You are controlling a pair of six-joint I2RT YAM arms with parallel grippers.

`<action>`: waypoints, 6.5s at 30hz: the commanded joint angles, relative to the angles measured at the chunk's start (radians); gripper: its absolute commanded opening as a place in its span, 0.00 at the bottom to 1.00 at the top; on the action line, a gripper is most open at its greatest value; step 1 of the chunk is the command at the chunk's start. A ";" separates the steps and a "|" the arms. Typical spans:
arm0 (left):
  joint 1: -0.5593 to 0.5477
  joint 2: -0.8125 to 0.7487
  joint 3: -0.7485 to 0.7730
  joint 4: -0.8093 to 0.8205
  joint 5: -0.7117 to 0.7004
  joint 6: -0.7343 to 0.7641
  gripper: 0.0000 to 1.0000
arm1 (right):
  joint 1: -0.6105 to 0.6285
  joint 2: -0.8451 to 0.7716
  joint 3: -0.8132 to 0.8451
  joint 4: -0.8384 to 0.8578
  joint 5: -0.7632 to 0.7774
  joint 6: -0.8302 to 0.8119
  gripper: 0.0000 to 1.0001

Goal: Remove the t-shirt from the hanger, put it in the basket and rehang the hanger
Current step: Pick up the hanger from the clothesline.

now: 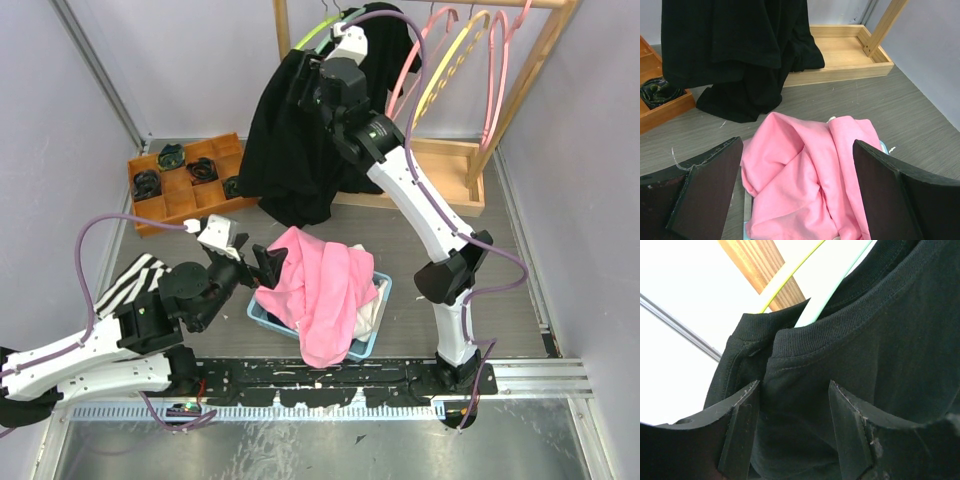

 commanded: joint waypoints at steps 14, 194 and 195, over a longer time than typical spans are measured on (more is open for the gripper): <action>0.004 -0.019 -0.013 0.027 -0.023 -0.013 0.98 | 0.000 0.014 0.090 -0.017 0.038 0.043 0.62; 0.172 0.687 0.863 0.150 0.400 0.274 0.98 | -0.127 -1.266 -0.912 0.413 -0.382 -0.278 0.01; 0.177 0.702 0.892 0.148 0.417 0.279 0.98 | -0.127 -1.279 -0.920 0.417 -0.393 -0.280 0.01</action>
